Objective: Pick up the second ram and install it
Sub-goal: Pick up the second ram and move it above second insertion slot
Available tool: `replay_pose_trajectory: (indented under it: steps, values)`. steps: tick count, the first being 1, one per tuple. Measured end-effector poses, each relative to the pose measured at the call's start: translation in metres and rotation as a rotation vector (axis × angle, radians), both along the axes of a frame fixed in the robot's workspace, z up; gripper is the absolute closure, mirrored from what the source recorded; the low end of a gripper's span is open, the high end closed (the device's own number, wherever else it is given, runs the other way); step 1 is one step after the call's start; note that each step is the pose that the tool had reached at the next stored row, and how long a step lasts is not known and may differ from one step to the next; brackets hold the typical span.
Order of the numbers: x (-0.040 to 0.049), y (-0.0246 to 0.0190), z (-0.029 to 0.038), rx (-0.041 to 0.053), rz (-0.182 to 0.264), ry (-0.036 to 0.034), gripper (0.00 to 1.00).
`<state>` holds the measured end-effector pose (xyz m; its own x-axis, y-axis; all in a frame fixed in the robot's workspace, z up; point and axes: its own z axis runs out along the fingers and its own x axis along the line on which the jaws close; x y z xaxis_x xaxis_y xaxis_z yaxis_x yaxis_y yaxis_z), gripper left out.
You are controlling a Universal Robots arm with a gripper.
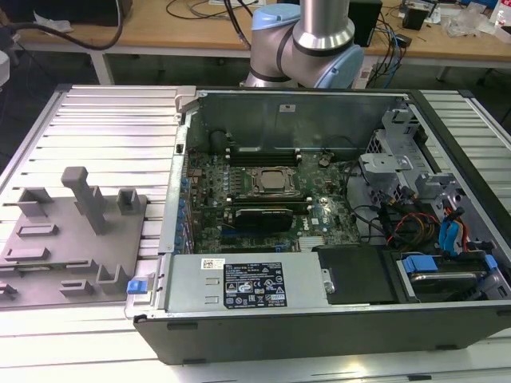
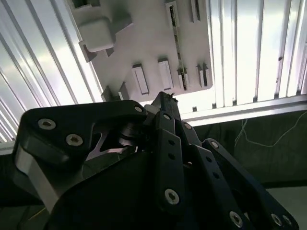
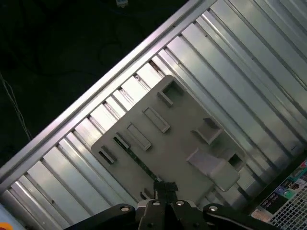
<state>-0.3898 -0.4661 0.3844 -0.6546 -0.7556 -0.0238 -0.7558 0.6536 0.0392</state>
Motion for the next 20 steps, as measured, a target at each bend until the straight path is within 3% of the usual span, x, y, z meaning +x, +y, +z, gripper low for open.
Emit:
replay_pose_trajectory:
  steps: [7,10,17,20]
  values:
    - [0.0000,0.0000,0.0000,0.0000,0.181,0.0001,0.89]
    - [0.0000,0.0000,0.0000,0.0000,0.224,0.0000,0.89]
    - [0.0000,0.0000,0.0000,0.0000,0.384,0.0001,0.89]
    - [0.0000,0.0000,0.0000,-0.0001,0.423,0.0000,0.89]
